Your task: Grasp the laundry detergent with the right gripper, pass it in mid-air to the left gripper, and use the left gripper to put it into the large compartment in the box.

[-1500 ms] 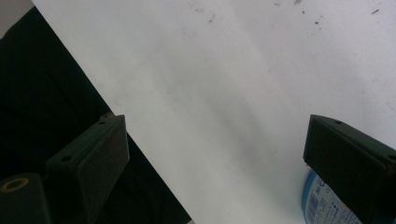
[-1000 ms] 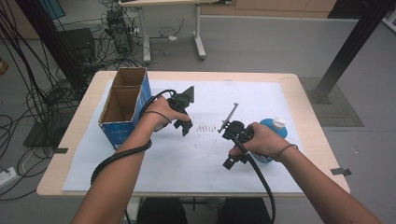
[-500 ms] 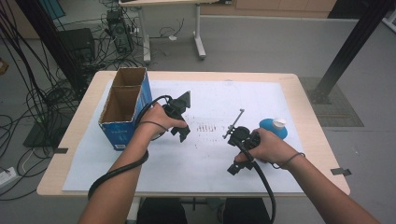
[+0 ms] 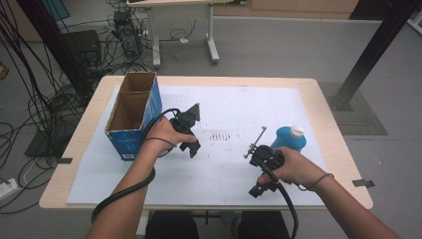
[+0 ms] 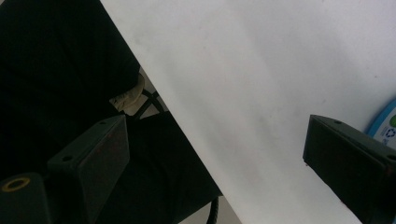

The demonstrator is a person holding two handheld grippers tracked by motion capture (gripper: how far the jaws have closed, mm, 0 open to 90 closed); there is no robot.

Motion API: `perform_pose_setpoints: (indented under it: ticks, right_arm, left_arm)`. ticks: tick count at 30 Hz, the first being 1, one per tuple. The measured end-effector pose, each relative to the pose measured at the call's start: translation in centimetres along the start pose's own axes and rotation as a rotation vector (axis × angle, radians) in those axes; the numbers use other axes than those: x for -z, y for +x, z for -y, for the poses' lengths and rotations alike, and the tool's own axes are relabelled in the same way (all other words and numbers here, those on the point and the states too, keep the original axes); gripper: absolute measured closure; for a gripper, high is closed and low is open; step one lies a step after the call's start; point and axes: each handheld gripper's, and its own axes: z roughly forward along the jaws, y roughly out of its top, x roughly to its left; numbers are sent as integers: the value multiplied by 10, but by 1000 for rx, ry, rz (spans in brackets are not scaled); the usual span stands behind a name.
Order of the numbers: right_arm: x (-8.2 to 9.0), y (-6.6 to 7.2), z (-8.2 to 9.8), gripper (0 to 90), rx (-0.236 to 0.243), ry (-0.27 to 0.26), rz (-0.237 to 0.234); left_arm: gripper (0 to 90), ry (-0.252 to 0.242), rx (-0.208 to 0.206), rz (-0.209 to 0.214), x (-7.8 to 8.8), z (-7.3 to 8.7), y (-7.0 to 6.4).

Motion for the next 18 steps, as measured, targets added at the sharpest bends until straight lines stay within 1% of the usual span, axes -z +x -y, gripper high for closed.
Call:
perform_pose_setpoints:
  ticks: [8,12,18]
  right_arm:
    - [2,1,11,66,-12,4,9]
    - [4,0,20,67,-17,8,15]
    - [7,-3,30,67,-41,6,19]
  left_arm:
    - [125,7,3,-3,-2,2,0]
    - [124,8,0,-5,-1,2,-1]
    - [125,9,-2,-3,-2,2,-4]
